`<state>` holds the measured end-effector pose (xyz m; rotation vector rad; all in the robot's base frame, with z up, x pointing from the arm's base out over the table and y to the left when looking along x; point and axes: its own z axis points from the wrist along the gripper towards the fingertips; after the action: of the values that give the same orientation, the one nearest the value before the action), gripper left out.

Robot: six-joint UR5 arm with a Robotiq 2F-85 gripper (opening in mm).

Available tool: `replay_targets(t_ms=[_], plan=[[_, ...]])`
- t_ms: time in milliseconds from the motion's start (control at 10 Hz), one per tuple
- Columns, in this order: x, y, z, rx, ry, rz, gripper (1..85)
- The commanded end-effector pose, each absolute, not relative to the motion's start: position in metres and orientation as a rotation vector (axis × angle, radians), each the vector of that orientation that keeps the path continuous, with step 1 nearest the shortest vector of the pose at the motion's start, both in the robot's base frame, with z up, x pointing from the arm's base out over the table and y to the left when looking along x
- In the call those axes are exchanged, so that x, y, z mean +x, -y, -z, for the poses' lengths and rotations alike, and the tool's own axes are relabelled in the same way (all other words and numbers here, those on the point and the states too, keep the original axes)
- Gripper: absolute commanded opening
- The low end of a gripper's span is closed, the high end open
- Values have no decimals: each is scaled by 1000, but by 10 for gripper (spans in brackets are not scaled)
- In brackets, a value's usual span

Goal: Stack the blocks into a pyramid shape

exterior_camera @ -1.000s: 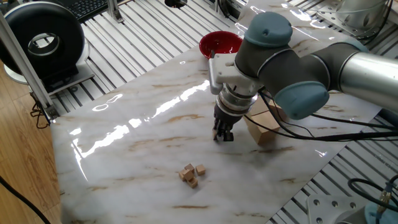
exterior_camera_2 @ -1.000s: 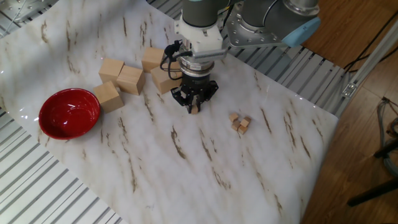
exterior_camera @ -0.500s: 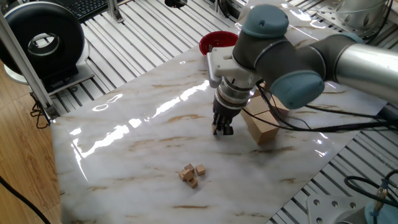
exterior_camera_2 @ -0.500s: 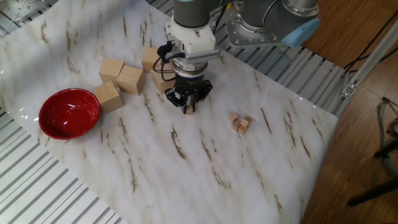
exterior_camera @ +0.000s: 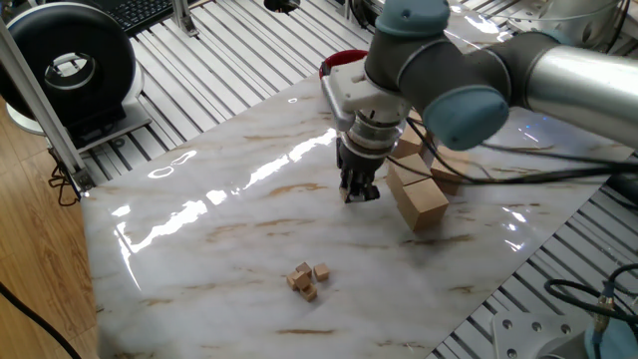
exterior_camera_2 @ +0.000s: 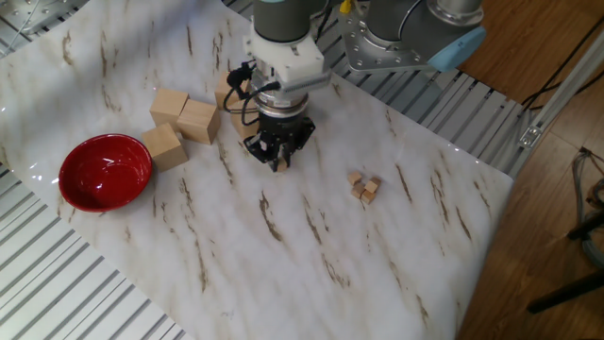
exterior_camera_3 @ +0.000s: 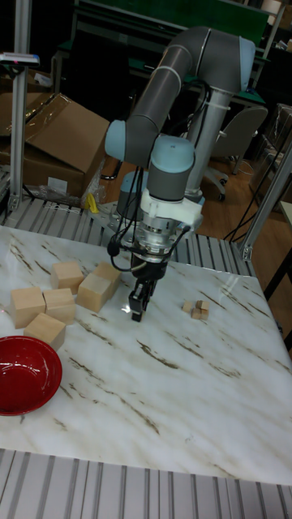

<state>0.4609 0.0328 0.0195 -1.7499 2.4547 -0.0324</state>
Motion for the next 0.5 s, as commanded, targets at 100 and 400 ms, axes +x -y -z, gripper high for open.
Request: replay_targets(t_ms=[100, 400], plan=[[482, -26, -19, -1958, -2318, 79, 10], [498, -21, -20, -2027, -2284, 100, 10]])
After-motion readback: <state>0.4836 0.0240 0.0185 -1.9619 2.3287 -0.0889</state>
